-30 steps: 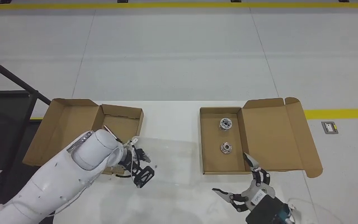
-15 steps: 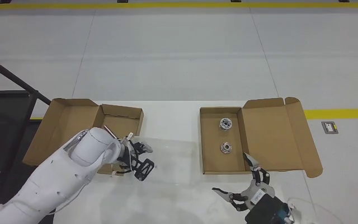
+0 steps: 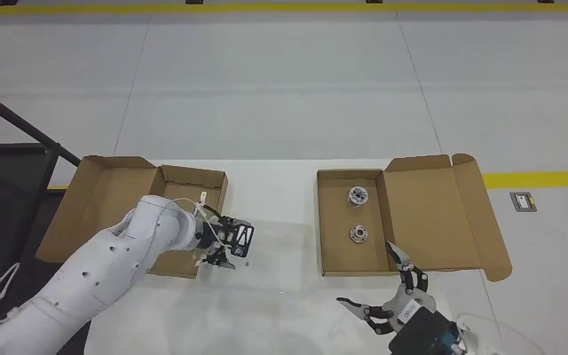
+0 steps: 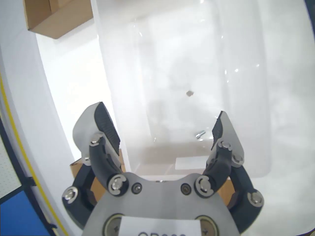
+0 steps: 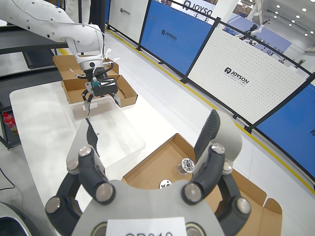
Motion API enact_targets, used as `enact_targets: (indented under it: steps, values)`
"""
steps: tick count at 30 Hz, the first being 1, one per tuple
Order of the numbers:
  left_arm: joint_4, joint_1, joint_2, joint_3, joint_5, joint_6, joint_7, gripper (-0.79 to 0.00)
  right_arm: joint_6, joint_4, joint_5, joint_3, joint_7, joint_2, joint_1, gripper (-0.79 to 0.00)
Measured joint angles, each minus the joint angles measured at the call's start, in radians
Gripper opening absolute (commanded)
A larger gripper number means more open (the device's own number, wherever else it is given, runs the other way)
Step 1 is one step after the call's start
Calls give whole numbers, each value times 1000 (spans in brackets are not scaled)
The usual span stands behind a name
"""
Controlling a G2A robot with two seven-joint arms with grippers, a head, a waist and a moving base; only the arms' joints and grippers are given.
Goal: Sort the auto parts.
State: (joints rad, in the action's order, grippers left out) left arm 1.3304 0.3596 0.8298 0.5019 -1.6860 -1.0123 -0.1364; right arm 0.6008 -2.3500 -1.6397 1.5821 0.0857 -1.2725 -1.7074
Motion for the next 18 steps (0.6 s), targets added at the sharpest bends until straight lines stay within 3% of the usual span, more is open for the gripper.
enact_targets:
  steps: [9,18]
  values:
    - [-2,22,-1,17,11,1,47,0,0,0,0,0,0,0,0,0]
    - [62,22,-13,-22,282,0,354,-37,0,0,0,0,0,0,0,0]
